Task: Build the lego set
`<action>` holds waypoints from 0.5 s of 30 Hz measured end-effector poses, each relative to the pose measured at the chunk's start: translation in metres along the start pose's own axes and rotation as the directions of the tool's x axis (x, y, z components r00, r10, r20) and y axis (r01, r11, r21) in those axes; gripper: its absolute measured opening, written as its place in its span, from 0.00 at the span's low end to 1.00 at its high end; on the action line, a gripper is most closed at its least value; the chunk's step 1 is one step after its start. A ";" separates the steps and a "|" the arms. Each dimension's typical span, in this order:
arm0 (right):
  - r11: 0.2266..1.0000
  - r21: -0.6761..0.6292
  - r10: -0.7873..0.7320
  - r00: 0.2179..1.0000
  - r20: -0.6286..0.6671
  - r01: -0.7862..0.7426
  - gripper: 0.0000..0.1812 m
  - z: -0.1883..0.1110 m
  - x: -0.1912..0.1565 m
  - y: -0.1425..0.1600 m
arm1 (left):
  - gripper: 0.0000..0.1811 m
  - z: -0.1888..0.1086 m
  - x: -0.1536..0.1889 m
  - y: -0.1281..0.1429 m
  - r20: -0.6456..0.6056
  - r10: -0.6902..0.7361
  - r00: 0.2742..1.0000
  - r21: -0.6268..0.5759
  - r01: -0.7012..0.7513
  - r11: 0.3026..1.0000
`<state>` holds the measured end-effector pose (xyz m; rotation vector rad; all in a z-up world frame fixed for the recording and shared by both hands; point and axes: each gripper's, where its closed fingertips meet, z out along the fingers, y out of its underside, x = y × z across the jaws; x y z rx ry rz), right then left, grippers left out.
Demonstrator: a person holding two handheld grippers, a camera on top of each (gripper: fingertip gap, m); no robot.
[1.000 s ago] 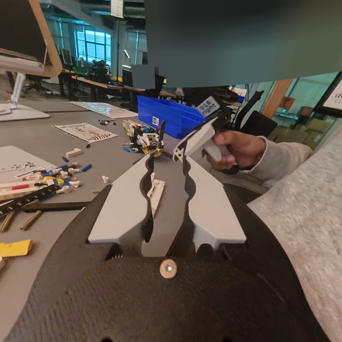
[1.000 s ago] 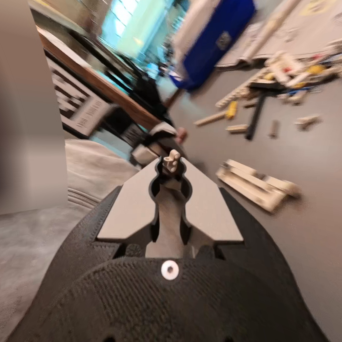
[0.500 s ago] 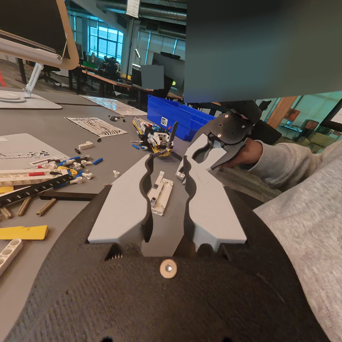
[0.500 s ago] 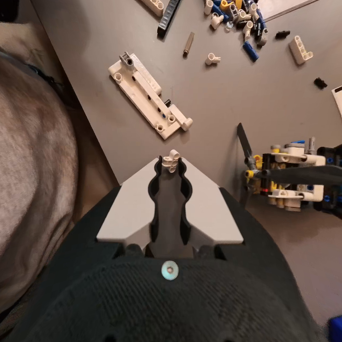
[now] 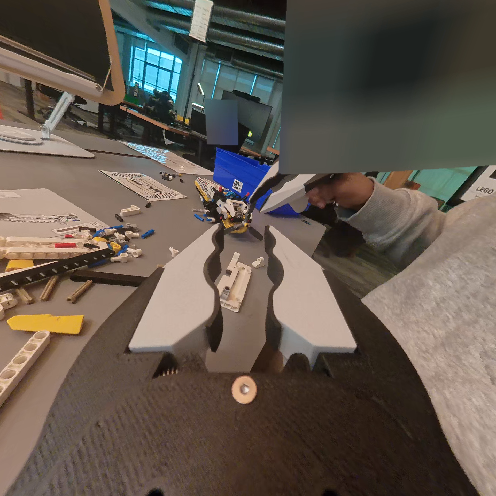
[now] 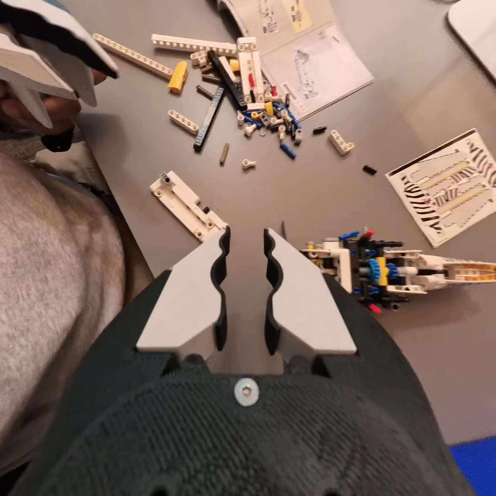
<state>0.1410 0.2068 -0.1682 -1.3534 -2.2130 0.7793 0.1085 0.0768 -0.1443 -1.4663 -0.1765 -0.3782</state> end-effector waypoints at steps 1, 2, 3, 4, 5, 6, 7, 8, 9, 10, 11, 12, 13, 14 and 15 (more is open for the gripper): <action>1.000 -0.021 0.000 1.000 0.000 0.000 0.13 0.000 0.002 0.000 | 0.15 -0.001 -0.001 0.000 0.003 -0.001 1.000 0.001 0.001 1.000; 0.999 -0.048 0.001 1.000 0.007 -0.001 0.14 0.000 0.000 0.004 | 0.15 -0.001 -0.001 0.000 0.005 -0.002 1.000 0.001 0.002 1.000; 0.997 -0.075 0.004 1.000 0.021 -0.003 0.14 0.002 -0.005 0.009 | 0.15 -0.002 -0.002 0.000 0.005 -0.005 1.000 0.002 0.005 1.000; 0.995 -0.103 0.009 0.999 0.034 -0.005 0.14 0.005 -0.012 0.016 | 0.15 -0.002 -0.002 -0.001 0.005 -0.007 1.000 0.005 0.007 1.000; 0.992 -0.129 0.012 0.999 0.036 -0.007 0.13 0.009 -0.018 0.025 | 0.15 -0.002 -0.003 -0.001 0.006 -0.009 1.000 0.009 0.009 1.000; 0.989 -0.148 0.010 1.000 0.028 -0.005 0.13 0.012 -0.022 0.034 | 0.15 -0.002 -0.003 -0.001 0.007 -0.011 1.000 0.012 0.011 1.000; 0.987 -0.158 0.006 1.000 0.016 -0.003 0.12 0.015 -0.025 0.041 | 0.15 -0.002 -0.003 -0.001 0.006 -0.013 1.000 0.014 0.013 1.000; 0.987 -0.158 0.008 1.000 0.010 -0.006 0.11 0.018 -0.027 0.047 | 0.15 -0.002 -0.003 -0.002 0.004 -0.016 1.000 0.015 0.016 1.000; 0.989 -0.147 0.020 1.000 0.018 -0.017 0.11 0.021 -0.030 0.050 | 0.15 -0.002 -0.004 -0.002 0.002 -0.021 1.000 0.015 0.021 1.000; 0.990 -0.134 0.042 0.998 0.036 -0.037 0.10 0.025 -0.034 0.052 | 0.15 -0.002 -0.004 -0.002 0.000 -0.026 1.000 0.016 0.026 1.000; 0.991 -0.124 0.062 0.997 0.053 -0.055 0.11 0.028 -0.037 0.053 | 0.15 -0.002 -0.004 -0.003 -0.001 -0.030 1.000 0.019 0.030 0.999; 0.991 -0.118 0.071 0.995 0.067 -0.063 0.11 0.030 -0.039 0.053 | 0.15 -0.003 -0.005 -0.003 0.000 -0.034 0.999 0.021 0.034 0.999; 0.991 -0.116 0.068 0.995 0.074 -0.059 0.11 0.033 -0.040 0.054 | 0.15 -0.003 -0.005 -0.003 0.000 -0.035 0.999 0.022 0.035 0.999; 0.992 -0.118 0.051 0.996 0.072 -0.043 0.12 0.035 -0.041 0.055 | 0.14 -0.002 -0.005 -0.003 0.001 -0.035 0.999 0.021 0.035 0.999; 0.992 -0.122 0.024 0.998 0.058 -0.017 0.11 0.036 -0.040 0.056 | 0.14 -0.002 -0.005 -0.003 0.002 -0.033 0.999 0.020 0.033 0.999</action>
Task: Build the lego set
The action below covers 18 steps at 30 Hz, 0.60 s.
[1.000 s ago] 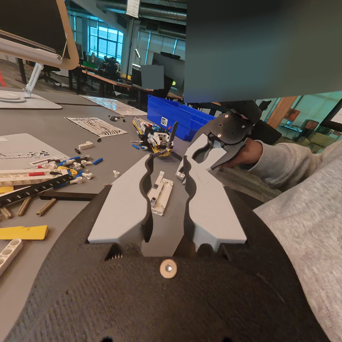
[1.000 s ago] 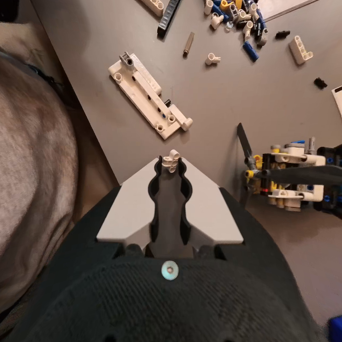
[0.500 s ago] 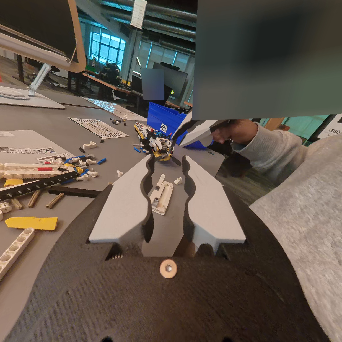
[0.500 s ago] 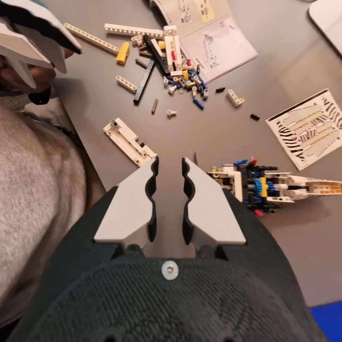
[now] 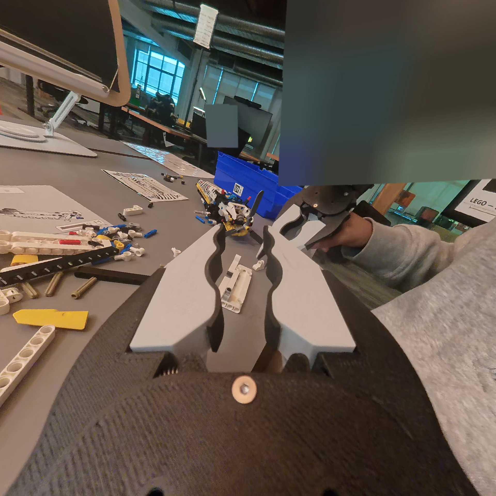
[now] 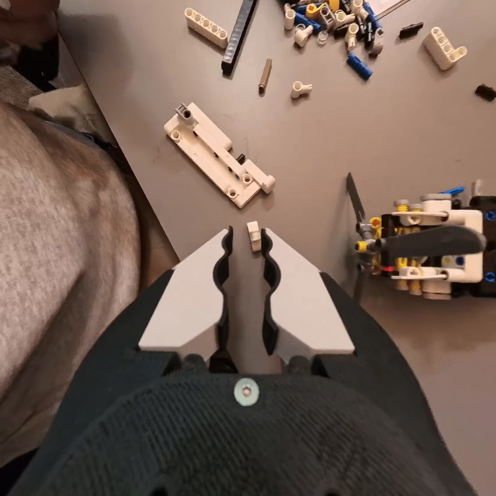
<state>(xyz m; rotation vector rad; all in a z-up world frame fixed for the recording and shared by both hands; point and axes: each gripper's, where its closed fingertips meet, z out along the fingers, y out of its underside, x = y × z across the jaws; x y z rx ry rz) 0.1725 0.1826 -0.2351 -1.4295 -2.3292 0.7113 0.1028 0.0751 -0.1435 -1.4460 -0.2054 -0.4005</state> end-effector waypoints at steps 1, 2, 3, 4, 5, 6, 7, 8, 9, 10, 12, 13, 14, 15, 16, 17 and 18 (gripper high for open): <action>1.000 -0.009 -0.028 0.999 -0.027 0.028 0.10 0.001 0.002 0.001 | 0.14 0.000 0.000 0.000 0.002 0.004 1.000 -0.002 -0.004 1.000; 0.998 -0.020 -0.056 0.997 -0.050 0.055 0.09 0.002 0.004 0.001 | 0.14 0.000 0.000 0.001 0.004 0.008 1.000 -0.004 -0.008 1.000; 0.997 -0.030 -0.080 0.995 -0.064 0.078 0.07 0.002 0.005 0.002 | 0.14 0.001 0.000 0.001 0.005 0.013 1.000 -0.005 -0.013 1.000; 0.995 -0.035 -0.097 0.992 -0.074 0.095 0.05 0.002 0.006 0.002 | 0.14 0.001 0.000 0.001 0.006 0.016 1.000 -0.006 -0.016 1.000; 0.994 -0.037 -0.110 0.991 -0.082 0.107 0.03 0.003 0.006 0.002 | 0.14 0.001 0.000 0.002 0.007 0.018 1.000 -0.007 -0.018 1.000; 0.992 -0.039 -0.120 0.988 -0.092 0.117 0.03 0.003 0.007 0.001 | 0.14 0.001 0.000 0.002 0.008 0.019 1.000 -0.007 -0.019 1.000; 0.991 -0.041 -0.131 0.985 -0.111 0.127 0.03 0.002 0.008 0.001 | 0.14 0.001 0.000 0.002 0.008 0.019 1.000 -0.007 -0.019 1.000; 0.989 -0.046 -0.147 0.979 -0.142 0.142 0.03 0.001 0.011 0.000 | 0.14 0.001 0.000 0.002 0.009 0.019 1.000 -0.007 -0.019 1.000; 0.985 -0.053 -0.171 0.969 -0.181 0.164 0.03 0.000 0.014 -0.001 | 0.13 0.001 0.000 0.002 0.010 0.019 1.000 -0.007 -0.019 1.000; 0.980 -0.065 -0.198 0.955 -0.220 0.188 0.03 -0.002 0.017 -0.001 | 0.13 0.001 0.000 0.001 0.012 0.019 1.000 -0.006 -0.019 1.000; 0.965 -0.111 -0.261 0.924 -0.279 0.239 0.03 -0.002 0.018 0.001 | 0.13 0.001 -0.001 0.002 0.014 0.018 1.000 -0.007 -0.018 1.000; 0.956 -0.139 -0.289 0.912 -0.292 0.259 0.03 -0.001 0.017 0.003 | 0.13 0.001 -0.001 0.002 0.015 0.018 1.000 -0.007 -0.018 1.000; 0.948 -0.164 -0.311 0.903 -0.297 0.273 0.04 0.000 0.015 0.006 | 0.13 0.001 -0.001 0.002 0.015 0.018 1.000 -0.007 -0.018 1.000; 0.943 -0.179 -0.324 0.897 -0.300 0.281 0.05 0.001 0.012 0.008 | 0.13 0.001 -0.001 0.002 0.015 0.018 1.000 -0.007 -0.018 1.000; 0.941 -0.185 -0.329 0.895 -0.302 0.284 0.07 0.002 0.009 0.009 | 0.13 0.001 -0.001 0.002 0.015 0.018 1.000 -0.007 -0.017 1.000; 0.941 -0.184 -0.327 0.897 -0.298 0.283 0.08 0.001 0.006 0.010 | 0.13 0.001 -0.001 0.002 0.015 0.017 1.000 -0.008 -0.017 1.000; 0.945 -0.178 -0.318 0.903 -0.289 0.276 0.08 0.001 0.002 0.010 | 0.13 0.001 -0.001 0.002 0.015 0.017 1.000 -0.008 -0.017 1.000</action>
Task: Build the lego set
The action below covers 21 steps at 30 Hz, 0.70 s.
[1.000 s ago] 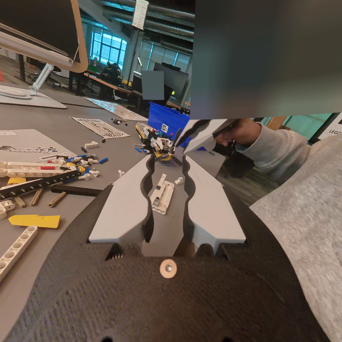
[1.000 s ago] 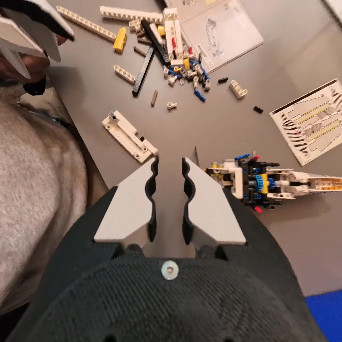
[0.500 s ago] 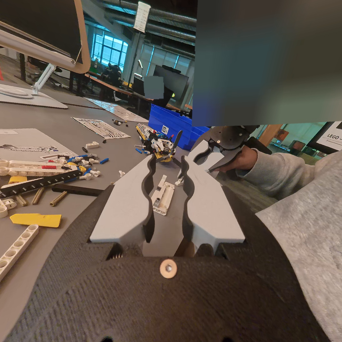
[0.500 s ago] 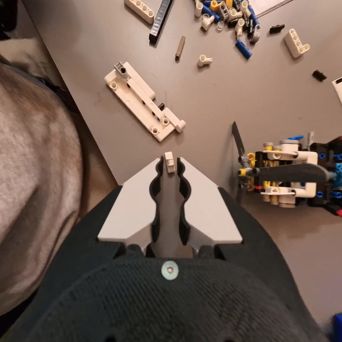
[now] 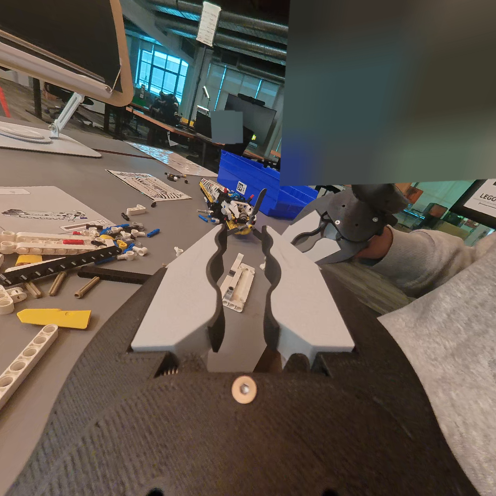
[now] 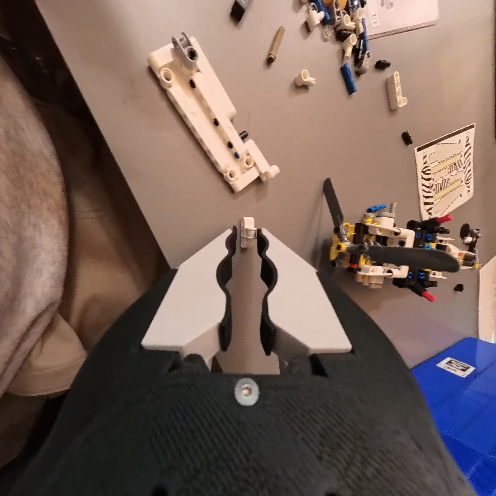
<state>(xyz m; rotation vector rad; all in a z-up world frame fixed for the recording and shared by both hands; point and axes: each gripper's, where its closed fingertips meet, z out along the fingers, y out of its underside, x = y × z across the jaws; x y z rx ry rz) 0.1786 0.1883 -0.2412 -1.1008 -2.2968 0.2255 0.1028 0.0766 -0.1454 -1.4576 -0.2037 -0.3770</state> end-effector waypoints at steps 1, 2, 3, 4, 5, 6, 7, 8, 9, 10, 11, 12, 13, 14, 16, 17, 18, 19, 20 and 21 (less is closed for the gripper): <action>1.000 0.004 0.014 1.000 0.012 -0.014 0.07 -0.002 -0.003 -0.001 | 0.13 0.000 0.000 0.000 0.000 0.000 1.000 0.001 0.000 1.000; 1.000 0.010 0.028 0.999 0.018 -0.029 0.06 -0.004 -0.004 -0.001 | 0.13 0.000 0.000 0.000 0.000 0.000 1.000 0.002 0.000 1.000; 0.999 0.015 0.038 0.999 0.018 -0.038 0.04 -0.005 -0.005 -0.001 | 0.13 0.000 0.000 0.000 0.000 0.001 1.000 0.002 -0.001 1.000; 0.999 0.017 0.043 0.999 0.014 -0.043 0.04 -0.006 -0.005 0.000 | 0.13 0.000 0.000 0.000 0.000 0.000 1.000 0.001 0.000 1.000; 0.999 0.015 0.044 0.999 0.002 -0.044 0.04 -0.006 -0.004 0.001 | 0.13 0.000 0.000 0.000 0.000 0.000 1.000 0.002 0.000 1.000; 0.999 0.015 0.041 0.999 -0.022 -0.041 0.03 -0.006 -0.001 0.002 | 0.13 0.000 0.000 0.000 0.000 -0.001 1.000 0.002 0.001 1.000; 0.999 0.015 0.033 0.998 -0.057 -0.032 0.03 -0.005 0.004 0.003 | 0.13 0.000 0.000 0.000 0.001 -0.001 1.000 0.003 0.001 1.000; 1.000 0.012 0.018 0.995 -0.099 -0.017 0.03 -0.004 0.009 0.004 | 0.13 0.000 0.000 0.000 0.002 -0.002 1.000 0.004 0.002 1.000; 1.000 0.001 -0.004 0.991 -0.136 0.005 0.03 -0.002 0.013 0.005 | 0.13 0.000 -0.001 0.000 0.003 -0.004 1.000 0.005 0.004 1.000; 1.000 -0.017 -0.029 0.986 -0.165 0.027 0.03 0.001 0.015 0.007 | 0.13 -0.001 -0.001 -0.001 0.005 -0.004 1.000 0.005 0.004 1.000; 0.998 -0.031 -0.053 0.981 -0.187 0.048 0.04 0.002 0.017 0.008 | 0.12 0.000 -0.001 0.000 0.006 -0.005 1.000 0.005 0.005 1.000; 0.997 -0.037 -0.072 0.977 -0.198 0.066 0.03 0.002 0.017 0.007 | 0.12 0.000 -0.001 0.000 0.008 -0.005 1.000 0.004 0.005 1.000; 0.997 -0.041 -0.079 0.978 -0.196 0.072 0.03 0.002 0.016 0.006 | 0.12 0.000 -0.001 0.000 0.010 -0.004 1.000 0.004 0.004 1.000; 0.997 -0.041 -0.071 0.979 -0.193 0.065 0.03 0.001 0.014 0.006 | 0.12 0.000 -0.002 0.000 0.012 -0.003 1.000 0.003 0.003 1.000; 0.998 -0.038 -0.056 0.978 -0.201 0.049 0.03 -0.002 0.014 0.005 | 0.12 0.000 -0.002 0.000 0.013 -0.002 1.000 0.002 0.002 1.000; 0.998 -0.040 -0.057 0.975 -0.216 0.049 0.03 -0.004 0.014 0.006 | 0.12 0.000 -0.002 0.000 0.013 -0.002 1.000 0.002 0.002 1.000; 0.998 -0.043 -0.063 0.971 -0.232 0.055 0.03 -0.005 0.014 0.007 | 0.12 0.000 -0.002 0.000 0.013 -0.003 1.000 0.003 0.003 1.000; 0.997 -0.048 -0.072 0.967 -0.245 0.062 0.03 -0.006 0.013 0.008 | 0.12 0.000 -0.002 0.000 0.013 -0.004 1.000 0.003 0.004 1.000; 0.996 -0.053 -0.084 0.963 -0.256 0.073 0.03 -0.006 0.011 0.009 | 0.12 0.000 -0.002 0.000 0.013 -0.006 1.000 0.004 0.006 1.000; 0.994 -0.064 -0.098 0.959 -0.267 0.084 0.03 -0.005 0.009 0.011 | 0.12 0.000 -0.002 0.000 0.012 -0.008 1.000 0.005 0.007 1.000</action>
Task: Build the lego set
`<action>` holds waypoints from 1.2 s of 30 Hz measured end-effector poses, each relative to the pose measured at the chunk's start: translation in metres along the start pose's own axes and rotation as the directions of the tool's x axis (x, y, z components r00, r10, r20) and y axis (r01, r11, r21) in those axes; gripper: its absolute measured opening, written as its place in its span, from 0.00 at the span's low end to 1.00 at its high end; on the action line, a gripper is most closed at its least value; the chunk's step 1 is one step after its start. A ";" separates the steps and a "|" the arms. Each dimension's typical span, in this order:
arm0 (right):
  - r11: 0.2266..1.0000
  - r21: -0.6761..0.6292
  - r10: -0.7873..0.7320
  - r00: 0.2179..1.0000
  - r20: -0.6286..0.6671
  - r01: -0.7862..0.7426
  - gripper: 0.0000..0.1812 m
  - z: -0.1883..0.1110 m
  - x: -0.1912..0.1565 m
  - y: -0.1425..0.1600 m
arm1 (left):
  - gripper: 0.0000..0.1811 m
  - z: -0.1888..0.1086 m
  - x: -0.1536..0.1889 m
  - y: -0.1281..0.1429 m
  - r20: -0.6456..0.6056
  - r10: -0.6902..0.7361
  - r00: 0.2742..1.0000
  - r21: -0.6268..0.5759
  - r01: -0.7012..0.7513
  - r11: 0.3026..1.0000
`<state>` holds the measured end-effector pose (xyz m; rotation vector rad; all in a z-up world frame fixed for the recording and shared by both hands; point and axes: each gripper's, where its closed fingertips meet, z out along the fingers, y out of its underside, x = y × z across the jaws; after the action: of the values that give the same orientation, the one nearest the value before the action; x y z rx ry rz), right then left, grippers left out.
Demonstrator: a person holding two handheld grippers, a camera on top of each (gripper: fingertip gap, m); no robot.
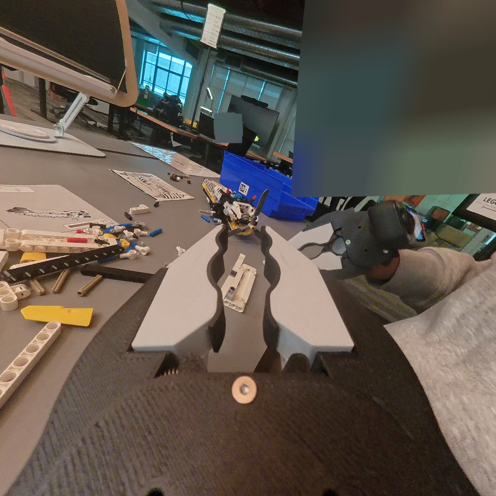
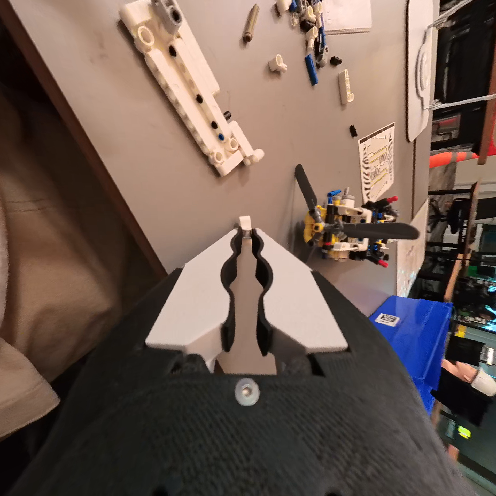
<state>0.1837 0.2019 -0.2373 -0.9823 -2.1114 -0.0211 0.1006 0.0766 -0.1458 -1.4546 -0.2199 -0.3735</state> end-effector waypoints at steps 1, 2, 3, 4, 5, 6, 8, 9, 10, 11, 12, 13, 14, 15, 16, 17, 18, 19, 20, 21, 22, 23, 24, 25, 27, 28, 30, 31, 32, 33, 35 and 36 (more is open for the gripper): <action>1.000 -0.006 -0.013 1.000 -0.018 0.013 0.03 0.000 -0.001 0.001 | 0.12 0.000 0.000 0.000 0.000 -0.001 1.000 0.001 0.001 1.000; 1.000 -0.005 -0.029 0.999 -0.034 0.029 0.03 -0.001 -0.002 0.001 | 0.12 0.000 0.000 0.000 0.001 -0.002 1.000 0.002 0.002 1.000; 0.999 -0.002 -0.042 0.998 -0.043 0.042 0.03 -0.002 -0.004 0.000 | 0.12 0.000 0.000 0.000 0.001 -0.002 1.000 0.002 0.002 1.000; 0.999 -0.001 -0.049 0.998 -0.045 0.049 0.03 -0.003 -0.006 -0.001 | 0.12 0.000 0.000 0.000 0.002 -0.001 1.000 0.001 0.001 1.000; 0.999 0.000 -0.052 0.998 -0.036 0.052 0.03 -0.004 -0.008 -0.002 | 0.12 0.000 0.000 0.000 0.002 -0.001 1.000 0.000 0.001 1.000; 0.999 0.001 -0.050 0.999 -0.016 0.050 0.03 -0.004 -0.012 -0.002 | 0.12 0.000 0.000 0.000 0.003 0.000 1.000 0.000 0.000 1.000; 0.999 0.001 -0.037 0.999 0.009 0.037 0.02 -0.006 -0.016 -0.002 | 0.12 0.000 0.000 0.000 0.005 0.001 1.000 -0.001 -0.001 1.000; 0.999 0.000 -0.042 0.999 0.012 0.042 0.02 -0.007 -0.017 -0.001 | 0.12 0.000 0.000 0.000 0.005 0.001 1.000 -0.002 -0.001 1.000; 0.999 -0.003 -0.047 0.999 0.008 0.047 0.02 -0.008 -0.016 0.000 | 0.12 0.000 0.000 0.001 0.006 0.001 1.000 -0.003 -0.001 1.000; 0.999 -0.002 -0.046 0.999 0.004 0.046 0.02 -0.009 -0.014 0.000 | 0.12 0.000 0.000 0.001 0.006 0.002 1.000 -0.003 -0.002 1.000; 0.999 0.005 -0.034 0.999 0.013 0.034 0.02 -0.010 -0.014 -0.001 | 0.12 0.000 0.000 0.001 0.006 0.002 1.000 -0.003 -0.002 1.000; 1.000 0.018 -0.008 0.999 0.031 0.008 0.04 -0.011 -0.014 -0.002 | 0.12 0.000 0.000 0.001 0.007 0.003 1.000 -0.003 -0.003 1.000; 0.999 0.035 0.025 0.998 0.056 -0.027 0.06 -0.012 -0.015 -0.004 | 0.12 0.000 0.000 0.001 0.007 0.003 1.000 -0.004 -0.003 1.000; 0.996 0.055 0.064 0.994 0.084 -0.068 0.08 -0.014 -0.015 -0.006 | 0.12 0.000 0.000 0.001 0.007 0.003 1.000 -0.004 -0.003 1.000; 0.991 0.072 0.105 0.989 0.109 -0.113 0.09 -0.015 -0.013 -0.007 | 0.12 0.000 -0.001 0.001 0.007 0.002 1.000 -0.004 -0.002 1.000; 0.983 0.085 0.149 0.980 0.131 -0.161 0.10 -0.016 -0.011 -0.007 | 0.12 0.000 -0.001 0.001 0.006 0.000 1.000 -0.003 0.000 1.000; 0.973 0.092 0.197 0.968 0.154 -0.212 0.11 -0.017 -0.007 -0.007 | 0.12 0.000 -0.001 0.001 0.006 -0.002 1.000 -0.002 0.002 1.000; 0.959 0.092 0.249 0.952 0.178 -0.268 0.12 -0.017 -0.004 -0.005 | 0.12 0.000 -0.001 0.000 0.005 -0.006 1.000 -0.002 0.006 1.000; 0.942 0.083 0.304 0.930 0.208 -0.326 0.13 -0.016 -0.001 -0.002 | 0.12 0.000 -0.001 0.000 0.004 -0.009 1.000 0.000 0.009 1.000; 0.921 0.065 0.359 0.900 0.248 -0.385 0.14 -0.014 0.000 0.002 | 0.12 0.000 -0.001 0.000 0.004 -0.012 1.000 0.001 0.012 1.000; 0.898 0.037 0.410 0.863 0.296 -0.439 0.15 -0.013 -0.002 0.005 | 0.12 0.000 -0.001 0.000 0.004 -0.014 1.000 0.002 0.014 1.000; 0.874 0.008 0.454 0.821 0.346 -0.486 0.17 -0.011 -0.006 0.008 | 0.12 0.000 -0.002 0.000 0.004 -0.016 1.000 0.002 0.016 1.000; 0.852 -0.015 0.486 0.782 0.391 -0.523 0.19 -0.010 -0.010 0.008 | 0.12 0.000 -0.002 0.000 0.004 -0.016 1.000 0.002 0.016 1.000; 0.836 -0.026 0.506 0.751 0.425 -0.548 0.20 -0.009 -0.012 0.007 | 0.12 0.000 -0.002 0.000 0.005 -0.016 1.000 0.002 0.016 1.000; 0.822 -0.021 0.516 0.728 0.451 -0.569 0.19 -0.009 -0.014 0.004 | 0.12 0.000 -0.002 0.000 0.005 -0.016 1.000 0.001 0.016 1.000; 0.826 -0.018 0.510 0.734 0.448 -0.563 0.18 -0.008 -0.014 0.004 | 0.12 0.000 -0.002 0.000 0.006 -0.017 1.000 0.002 0.017 1.000; 0.844 -0.011 0.488 0.759 0.431 -0.537 0.17 -0.007 -0.011 0.003 | 0.12 0.000 -0.002 -0.001 0.005 -0.021 1.000 0.003 0.021 1.000; 0.848 0.006 0.478 0.769 0.425 -0.530 0.18 -0.009 -0.007 0.000 | 0.12 0.000 -0.003 -0.001 0.004 -0.024 1.000 0.004 0.024 1.000; 0.847 0.030 0.472 0.777 0.417 -0.531 0.18 -0.012 0.001 -0.003 | 0.12 0.000 -0.003 -0.001 0.004 -0.027 1.000 0.005 0.027 1.000; 0.843 0.055 0.473 0.785 0.399 -0.536 0.18 -0.015 0.014 -0.006 | 0.12 0.000 -0.003 -0.002 0.003 -0.029 1.000 0.007 0.029 1.000; 0.838 0.088 0.486 0.809 0.330 -0.539 0.18 -0.016 0.048 -0.008 | 0.12 0.000 -0.004 -0.002 0.003 -0.036 0.999 0.009 0.035 0.999; 0.836 0.100 0.491 0.817 0.301 -0.539 0.18 -0.015 0.068 -0.010 | 0.11 0.000 -0.004 -0.002 0.002 -0.038 0.999 0.010 0.038 0.999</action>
<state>0.1610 0.2333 -0.1792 -1.4824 -1.9575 0.6004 0.0962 0.0766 -0.1451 -1.4430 -0.2512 -0.4006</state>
